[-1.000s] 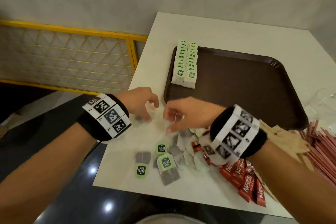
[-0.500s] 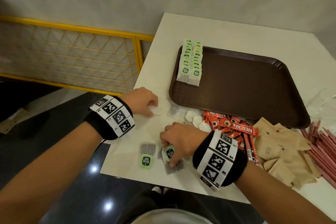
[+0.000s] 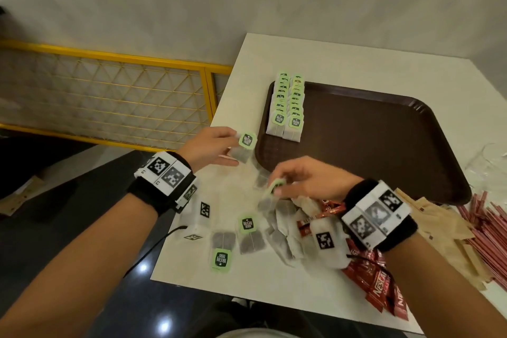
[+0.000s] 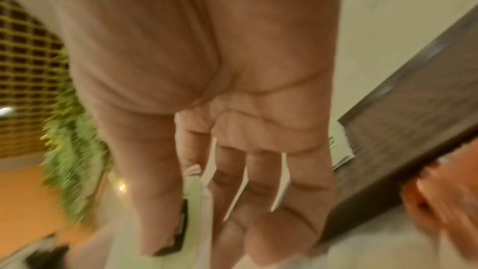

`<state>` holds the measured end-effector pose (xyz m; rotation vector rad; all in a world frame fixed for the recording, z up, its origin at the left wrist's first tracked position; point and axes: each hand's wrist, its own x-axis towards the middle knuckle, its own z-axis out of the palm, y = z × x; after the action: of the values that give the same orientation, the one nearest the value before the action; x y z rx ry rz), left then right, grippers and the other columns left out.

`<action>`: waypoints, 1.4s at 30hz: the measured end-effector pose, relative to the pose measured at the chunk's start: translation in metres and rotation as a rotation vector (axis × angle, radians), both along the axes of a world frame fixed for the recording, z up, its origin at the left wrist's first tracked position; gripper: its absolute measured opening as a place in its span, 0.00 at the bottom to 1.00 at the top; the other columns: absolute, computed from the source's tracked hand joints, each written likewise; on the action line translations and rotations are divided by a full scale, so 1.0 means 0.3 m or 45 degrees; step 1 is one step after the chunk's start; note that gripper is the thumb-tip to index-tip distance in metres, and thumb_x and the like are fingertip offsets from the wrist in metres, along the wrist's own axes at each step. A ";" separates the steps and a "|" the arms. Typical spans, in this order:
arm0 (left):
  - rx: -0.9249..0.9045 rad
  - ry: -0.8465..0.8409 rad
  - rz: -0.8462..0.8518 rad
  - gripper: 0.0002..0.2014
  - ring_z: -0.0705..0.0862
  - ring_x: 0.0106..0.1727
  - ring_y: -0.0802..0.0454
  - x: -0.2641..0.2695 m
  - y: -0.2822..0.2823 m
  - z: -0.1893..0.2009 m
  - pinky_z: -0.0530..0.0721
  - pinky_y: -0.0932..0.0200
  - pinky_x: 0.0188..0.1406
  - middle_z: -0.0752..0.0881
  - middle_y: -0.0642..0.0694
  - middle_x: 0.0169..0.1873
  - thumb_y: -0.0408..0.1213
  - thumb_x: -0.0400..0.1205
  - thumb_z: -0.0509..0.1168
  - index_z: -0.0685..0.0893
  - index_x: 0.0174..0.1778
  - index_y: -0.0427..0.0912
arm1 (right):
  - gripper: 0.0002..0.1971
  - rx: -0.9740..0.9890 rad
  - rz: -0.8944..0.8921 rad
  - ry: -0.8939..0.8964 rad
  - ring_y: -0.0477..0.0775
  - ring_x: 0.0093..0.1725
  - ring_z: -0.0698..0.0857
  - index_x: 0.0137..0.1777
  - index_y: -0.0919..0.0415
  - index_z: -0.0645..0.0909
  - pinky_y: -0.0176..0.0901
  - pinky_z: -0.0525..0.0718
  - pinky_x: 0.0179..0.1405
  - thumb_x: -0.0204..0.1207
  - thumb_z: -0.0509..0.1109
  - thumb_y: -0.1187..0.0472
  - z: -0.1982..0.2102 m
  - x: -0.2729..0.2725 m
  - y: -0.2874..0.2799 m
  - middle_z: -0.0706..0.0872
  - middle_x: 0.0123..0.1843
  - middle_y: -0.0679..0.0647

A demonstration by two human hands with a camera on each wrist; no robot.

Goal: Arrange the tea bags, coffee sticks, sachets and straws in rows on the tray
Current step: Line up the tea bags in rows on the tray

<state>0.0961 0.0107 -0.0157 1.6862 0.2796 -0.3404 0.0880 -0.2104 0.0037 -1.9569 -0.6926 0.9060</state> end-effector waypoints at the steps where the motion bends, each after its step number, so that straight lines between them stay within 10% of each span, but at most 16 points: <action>1: -0.029 0.013 0.004 0.04 0.81 0.42 0.51 0.012 -0.008 0.004 0.89 0.61 0.38 0.81 0.41 0.45 0.29 0.82 0.62 0.81 0.44 0.39 | 0.06 0.045 -0.138 0.052 0.40 0.33 0.80 0.49 0.61 0.83 0.32 0.79 0.33 0.76 0.69 0.71 0.004 0.029 -0.020 0.84 0.39 0.51; 4: 0.113 -0.019 -0.032 0.05 0.81 0.41 0.55 0.066 -0.040 0.002 0.82 0.62 0.39 0.84 0.45 0.44 0.30 0.81 0.65 0.82 0.51 0.40 | 0.11 0.014 -0.443 0.066 0.41 0.33 0.81 0.59 0.64 0.80 0.31 0.79 0.28 0.78 0.65 0.71 0.006 0.137 -0.066 0.85 0.46 0.54; 9: 0.325 -0.073 -0.114 0.05 0.79 0.37 0.59 0.194 -0.105 0.001 0.73 0.65 0.34 0.84 0.48 0.39 0.30 0.79 0.66 0.82 0.50 0.42 | 0.09 -0.196 -0.638 -0.041 0.50 0.32 0.79 0.49 0.57 0.78 0.38 0.81 0.35 0.74 0.73 0.68 -0.021 0.315 -0.052 0.83 0.60 0.66; 16: 0.734 -0.145 -0.259 0.11 0.84 0.49 0.45 0.312 -0.144 -0.018 0.83 0.56 0.44 0.86 0.38 0.48 0.28 0.77 0.68 0.84 0.55 0.36 | 0.14 -0.308 -0.826 0.024 0.61 0.47 0.86 0.55 0.66 0.80 0.57 0.86 0.55 0.70 0.75 0.71 -0.074 0.420 0.014 0.84 0.45 0.60; 21: 0.902 -0.236 -0.330 0.20 0.81 0.54 0.47 0.315 -0.158 -0.017 0.76 0.60 0.48 0.82 0.40 0.57 0.33 0.79 0.66 0.75 0.67 0.40 | 0.13 -0.483 -0.846 -0.116 0.61 0.58 0.85 0.49 0.62 0.79 0.54 0.84 0.61 0.68 0.79 0.64 -0.083 0.454 0.023 0.86 0.57 0.62; 34: 1.133 -0.244 -0.594 0.29 0.75 0.57 0.45 0.293 -0.139 -0.032 0.71 0.59 0.48 0.76 0.40 0.58 0.36 0.71 0.76 0.72 0.66 0.42 | 0.29 -0.667 -0.784 0.009 0.62 0.49 0.88 0.52 0.67 0.81 0.60 0.87 0.52 0.53 0.87 0.55 -0.123 0.472 0.009 0.89 0.49 0.61; 42: 1.180 -0.342 -0.572 0.26 0.77 0.61 0.44 0.287 -0.163 -0.046 0.73 0.58 0.53 0.76 0.42 0.61 0.35 0.72 0.75 0.75 0.66 0.42 | 0.15 -0.550 -0.866 0.057 0.63 0.49 0.89 0.43 0.65 0.81 0.60 0.86 0.53 0.61 0.83 0.64 -0.106 0.460 0.003 0.90 0.46 0.63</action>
<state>0.1823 -0.0382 -0.0296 2.6890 -0.1926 -0.3270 0.2259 -0.2095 -0.0280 -2.3092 0.2318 0.6936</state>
